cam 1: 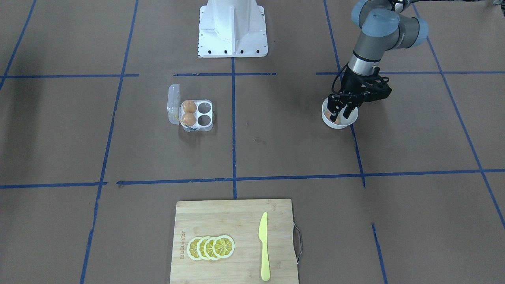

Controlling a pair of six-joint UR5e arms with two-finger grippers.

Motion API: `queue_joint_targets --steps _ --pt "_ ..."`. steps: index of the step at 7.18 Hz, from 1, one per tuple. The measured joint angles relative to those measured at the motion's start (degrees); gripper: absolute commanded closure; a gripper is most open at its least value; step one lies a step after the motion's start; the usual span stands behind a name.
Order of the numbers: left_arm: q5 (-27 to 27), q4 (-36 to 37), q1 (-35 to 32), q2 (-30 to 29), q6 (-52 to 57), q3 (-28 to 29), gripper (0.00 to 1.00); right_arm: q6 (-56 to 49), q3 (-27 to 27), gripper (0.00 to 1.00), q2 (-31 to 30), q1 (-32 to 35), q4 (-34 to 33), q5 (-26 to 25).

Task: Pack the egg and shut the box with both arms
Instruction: 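Reach the left gripper down into the white bowl over the brown egg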

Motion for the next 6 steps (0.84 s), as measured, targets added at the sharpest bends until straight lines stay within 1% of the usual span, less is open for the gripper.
queue_joint_targets --steps 6 --pt "0.00 1.19 0.68 -0.41 0.25 0.32 0.39 0.08 0.17 0.00 -0.17 0.00 0.00 0.00"
